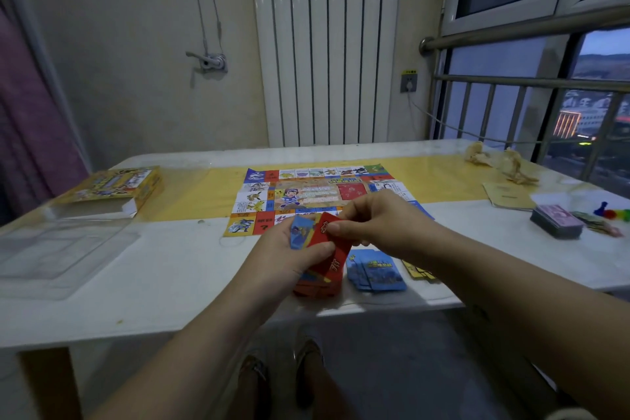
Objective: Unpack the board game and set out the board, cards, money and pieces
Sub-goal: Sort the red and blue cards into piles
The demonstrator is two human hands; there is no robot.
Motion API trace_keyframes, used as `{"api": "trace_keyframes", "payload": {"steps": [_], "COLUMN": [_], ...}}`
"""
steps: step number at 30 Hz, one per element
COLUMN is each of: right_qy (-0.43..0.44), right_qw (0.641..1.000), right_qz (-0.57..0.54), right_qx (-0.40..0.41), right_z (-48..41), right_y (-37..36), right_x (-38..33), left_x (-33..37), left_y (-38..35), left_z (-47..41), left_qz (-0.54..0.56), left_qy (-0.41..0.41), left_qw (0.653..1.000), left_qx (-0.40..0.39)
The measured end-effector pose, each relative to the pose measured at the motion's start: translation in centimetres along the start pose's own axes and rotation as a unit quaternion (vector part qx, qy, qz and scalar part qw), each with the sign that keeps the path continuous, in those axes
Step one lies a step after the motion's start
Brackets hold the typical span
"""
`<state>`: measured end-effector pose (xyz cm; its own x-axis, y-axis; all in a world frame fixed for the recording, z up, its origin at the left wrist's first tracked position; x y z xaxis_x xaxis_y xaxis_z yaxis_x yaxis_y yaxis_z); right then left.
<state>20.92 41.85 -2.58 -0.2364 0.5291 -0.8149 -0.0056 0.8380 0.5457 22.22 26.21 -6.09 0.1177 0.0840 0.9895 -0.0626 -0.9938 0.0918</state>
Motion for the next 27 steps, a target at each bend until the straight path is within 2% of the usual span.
{"api": "trace_keyframes", "payload": {"steps": [7, 12, 15, 18, 20, 25, 27], "right_qy": [-0.007, -0.012, -0.017, 0.01, 0.016, 0.08, 0.102], "right_qw": [0.999, 0.999, 1.0, 0.991, 0.985, 0.957, 0.974], "right_qz": [-0.042, -0.048, 0.007, 0.109, 0.149, 0.278, 0.197], "right_qx": [-0.032, 0.022, -0.01, -0.079, -0.088, -0.018, 0.044], "right_z": [-0.9, -2.1, -2.4, -2.5, -2.6, -2.7, -2.7], "right_y": [-0.5, -1.1, -1.6, -2.9, -3.9, -4.4, -3.8], "right_x": [-0.3, 0.0, 0.6, 0.8, 0.9, 1.6, 1.1], "left_x": [-0.4, -0.9, -1.1, -1.2, -1.4, -1.7, -1.8], "left_y": [1.1, 3.3, 5.0, 5.5, 5.5, 5.0, 4.6], "left_z": [0.2, -0.5, -0.7, -0.6, -0.5, -0.3, -0.2], "left_qz": [0.163, 0.192, 0.211, 0.216, 0.215, 0.211, 0.2], "left_qy": [0.044, 0.038, 0.048, 0.059, 0.064, 0.062, 0.057], "left_qw": [0.986, 0.975, 0.964, 0.962, 0.962, 0.968, 0.972], "left_qx": [-0.006, 0.108, 0.156, 0.159, 0.156, 0.124, 0.111]}}
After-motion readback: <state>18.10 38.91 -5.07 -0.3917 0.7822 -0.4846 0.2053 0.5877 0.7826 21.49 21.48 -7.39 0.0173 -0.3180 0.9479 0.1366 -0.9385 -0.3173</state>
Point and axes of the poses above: each hand's wrist, its own z-axis away from the middle knuckle, its own y-axis out of the back of the hand, x = y × z, the point moved 2 cm from there along -z, towards the middle knuckle, and after that the axes turned 7 degrees about x, right-handed, at the moved point
